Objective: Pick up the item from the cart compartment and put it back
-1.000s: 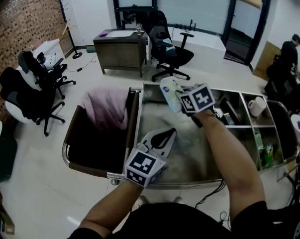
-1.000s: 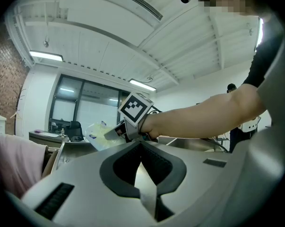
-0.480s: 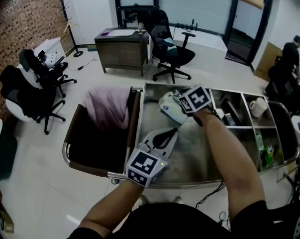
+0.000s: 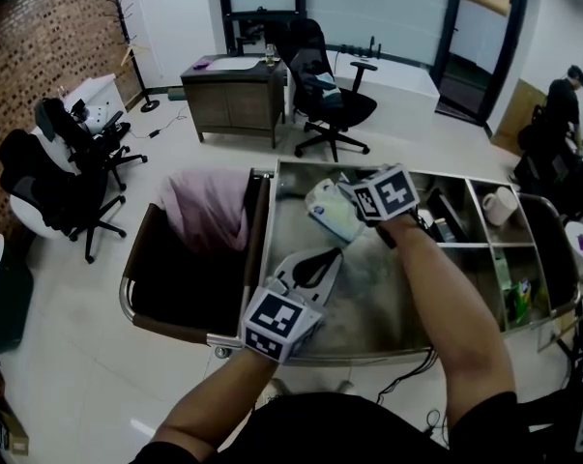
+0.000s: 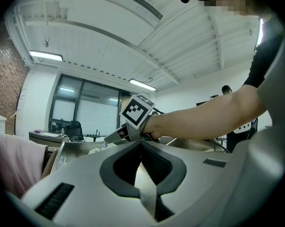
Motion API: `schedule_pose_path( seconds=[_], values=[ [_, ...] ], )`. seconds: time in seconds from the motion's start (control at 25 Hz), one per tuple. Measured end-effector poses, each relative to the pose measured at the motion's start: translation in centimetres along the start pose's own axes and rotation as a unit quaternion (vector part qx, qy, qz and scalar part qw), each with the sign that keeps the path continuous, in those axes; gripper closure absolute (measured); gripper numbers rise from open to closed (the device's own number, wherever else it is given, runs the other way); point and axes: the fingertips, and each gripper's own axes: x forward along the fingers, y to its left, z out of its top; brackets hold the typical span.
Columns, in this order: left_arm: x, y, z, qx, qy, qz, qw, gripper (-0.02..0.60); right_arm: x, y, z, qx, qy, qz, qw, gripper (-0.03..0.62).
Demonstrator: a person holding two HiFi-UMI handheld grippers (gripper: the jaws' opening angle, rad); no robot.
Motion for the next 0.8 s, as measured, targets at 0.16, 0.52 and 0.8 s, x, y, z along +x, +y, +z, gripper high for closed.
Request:
schedule_pose_path(
  seconds=[0.16,0.52,0.8],
  values=[
    [0.0,0.0,0.0,0.001,0.001,0.000,1.0000,0.581,-1.7,0.4,0.0,0.023,-0.032,0.007,0.999,0.519],
    [0.1,0.0,0.0,0.000,0.001,0.001,1.0000,0.581,-6.6,3.9,0.2,0.067,-0.122,0.056,0.989,0.582],
    [0.0,0.2,0.1,-0.003,0.001,0.004,1.0000,0.581,-11.7,5.5,1.7,0.087,-0.197,0.070,0.974,0.582]
  ],
)
